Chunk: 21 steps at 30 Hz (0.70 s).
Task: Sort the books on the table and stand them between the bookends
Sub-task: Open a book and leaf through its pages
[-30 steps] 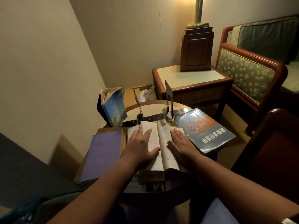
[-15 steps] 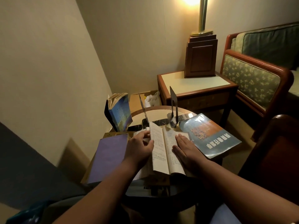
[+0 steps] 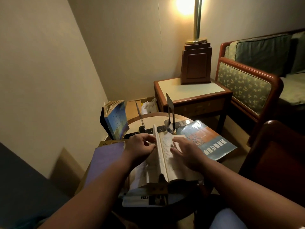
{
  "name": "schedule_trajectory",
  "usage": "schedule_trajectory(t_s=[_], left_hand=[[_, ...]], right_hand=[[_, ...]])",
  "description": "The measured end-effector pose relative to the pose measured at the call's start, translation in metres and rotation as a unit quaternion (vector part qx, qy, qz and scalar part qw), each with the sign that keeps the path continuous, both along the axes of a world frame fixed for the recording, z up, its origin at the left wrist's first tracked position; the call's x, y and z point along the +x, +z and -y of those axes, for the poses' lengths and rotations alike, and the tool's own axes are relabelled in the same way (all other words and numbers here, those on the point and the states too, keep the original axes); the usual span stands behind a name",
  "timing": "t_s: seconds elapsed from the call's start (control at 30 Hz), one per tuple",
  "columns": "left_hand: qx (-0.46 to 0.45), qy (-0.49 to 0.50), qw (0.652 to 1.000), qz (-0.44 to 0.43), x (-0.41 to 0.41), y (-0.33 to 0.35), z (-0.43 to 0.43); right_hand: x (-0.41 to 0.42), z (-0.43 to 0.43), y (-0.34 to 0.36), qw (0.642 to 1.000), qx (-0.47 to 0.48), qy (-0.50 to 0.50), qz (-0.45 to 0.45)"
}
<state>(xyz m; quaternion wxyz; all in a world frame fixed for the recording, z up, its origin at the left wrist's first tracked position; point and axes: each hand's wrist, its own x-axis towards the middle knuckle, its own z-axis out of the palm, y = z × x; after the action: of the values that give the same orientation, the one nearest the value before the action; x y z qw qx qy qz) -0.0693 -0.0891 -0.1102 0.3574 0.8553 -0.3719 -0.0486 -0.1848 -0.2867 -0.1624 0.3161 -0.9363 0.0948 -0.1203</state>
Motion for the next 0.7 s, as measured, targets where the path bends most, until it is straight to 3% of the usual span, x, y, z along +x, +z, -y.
schedule_trajectory(t_s=[0.1,0.2,0.47,0.7], left_hand=[[-0.003,-0.02,0.999,0.027,-0.002,0.002,0.004],[-0.012,-0.038,0.998,0.04,-0.004,-0.001,0.008],[-0.019,-0.049,0.997,0.064,-0.004,-0.007,0.01],[0.032,-0.049,0.991,0.117,0.005,-0.017,0.0]], right_hand=[[0.002,-0.004,0.014,0.994,0.005,0.021,0.108],[0.01,-0.011,0.029,0.989,0.023,0.033,0.145],[0.036,-0.024,0.054,0.993,0.11,-0.021,0.044],[0.033,-0.015,0.054,0.991,0.112,-0.068,0.004]])
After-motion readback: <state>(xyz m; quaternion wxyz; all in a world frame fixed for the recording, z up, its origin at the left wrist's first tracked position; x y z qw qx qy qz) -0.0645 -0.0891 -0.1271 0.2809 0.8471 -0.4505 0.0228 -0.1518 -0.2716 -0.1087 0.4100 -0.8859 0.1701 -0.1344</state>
